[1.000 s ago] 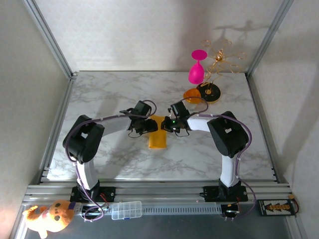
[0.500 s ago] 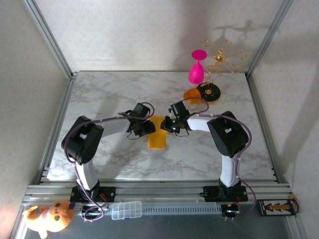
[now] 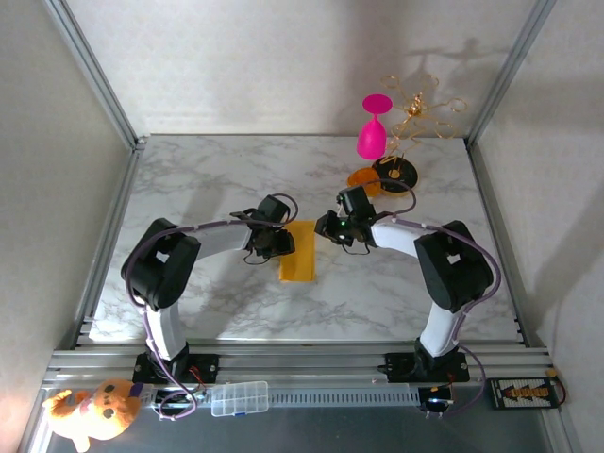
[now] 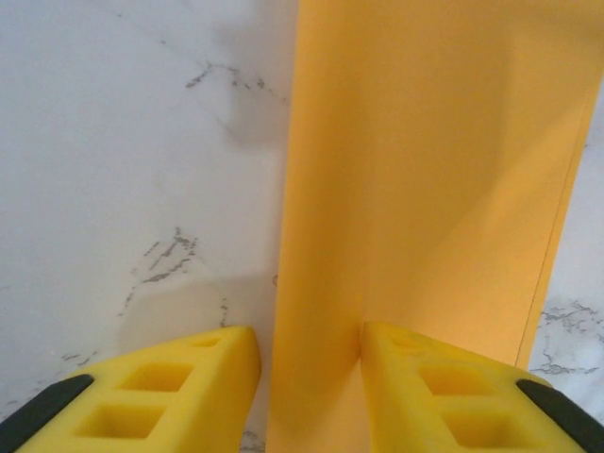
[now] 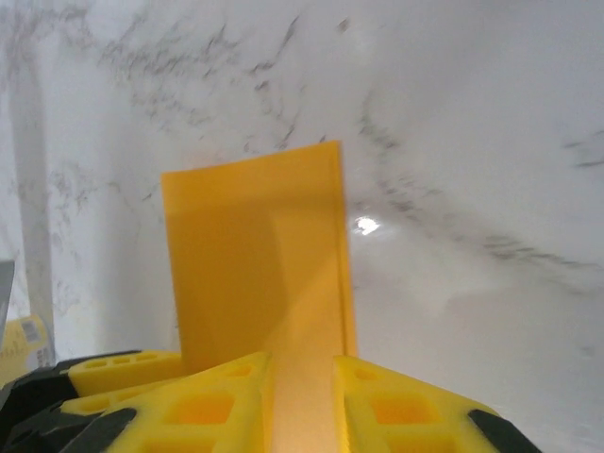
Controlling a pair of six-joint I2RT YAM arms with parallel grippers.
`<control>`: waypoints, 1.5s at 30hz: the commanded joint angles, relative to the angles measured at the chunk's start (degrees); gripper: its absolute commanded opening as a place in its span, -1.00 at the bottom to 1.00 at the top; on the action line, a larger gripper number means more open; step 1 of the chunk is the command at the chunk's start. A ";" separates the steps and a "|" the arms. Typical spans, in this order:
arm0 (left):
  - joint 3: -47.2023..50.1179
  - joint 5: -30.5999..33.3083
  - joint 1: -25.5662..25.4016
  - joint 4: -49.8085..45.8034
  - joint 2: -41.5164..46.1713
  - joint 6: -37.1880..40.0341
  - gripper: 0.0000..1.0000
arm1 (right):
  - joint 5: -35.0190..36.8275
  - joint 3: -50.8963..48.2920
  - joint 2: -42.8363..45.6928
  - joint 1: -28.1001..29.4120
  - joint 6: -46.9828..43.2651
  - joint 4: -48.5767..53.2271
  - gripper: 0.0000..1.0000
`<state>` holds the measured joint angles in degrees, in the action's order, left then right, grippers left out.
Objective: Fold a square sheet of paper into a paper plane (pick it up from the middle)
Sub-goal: Hold the square sheet of paper at the center of the table.
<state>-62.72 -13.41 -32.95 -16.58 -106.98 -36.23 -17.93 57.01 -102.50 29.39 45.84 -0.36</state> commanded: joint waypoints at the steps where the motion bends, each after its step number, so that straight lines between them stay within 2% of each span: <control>1: 1.40 3.22 -0.95 -3.46 -5.96 -0.52 -0.23 | 3.22 -1.55 2.01 -0.79 -0.13 1.39 -0.49; 13: 0.84 3.83 -1.85 -4.18 -7.80 -1.83 -0.18 | 1.17 -2.13 1.13 -0.92 -0.74 -0.26 -0.48; 18: 0.58 3.65 -2.20 -4.30 -8.36 -1.22 -0.16 | -3.10 -1.82 -0.21 -0.31 -1.85 -2.21 -0.61; 30: 0.32 4.31 -2.38 -5.01 -9.21 -1.29 -0.16 | -6.84 0.92 -4.13 2.19 -3.56 -1.84 -0.74; 45: 0.32 4.45 -2.38 -5.29 -9.75 -1.87 -0.16 | -7.86 3.42 -8.14 3.33 -4.85 1.12 -0.87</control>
<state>-65.54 -9.65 -34.74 -19.79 -109.06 -37.76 -25.23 58.76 -109.21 32.25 42.35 -1.19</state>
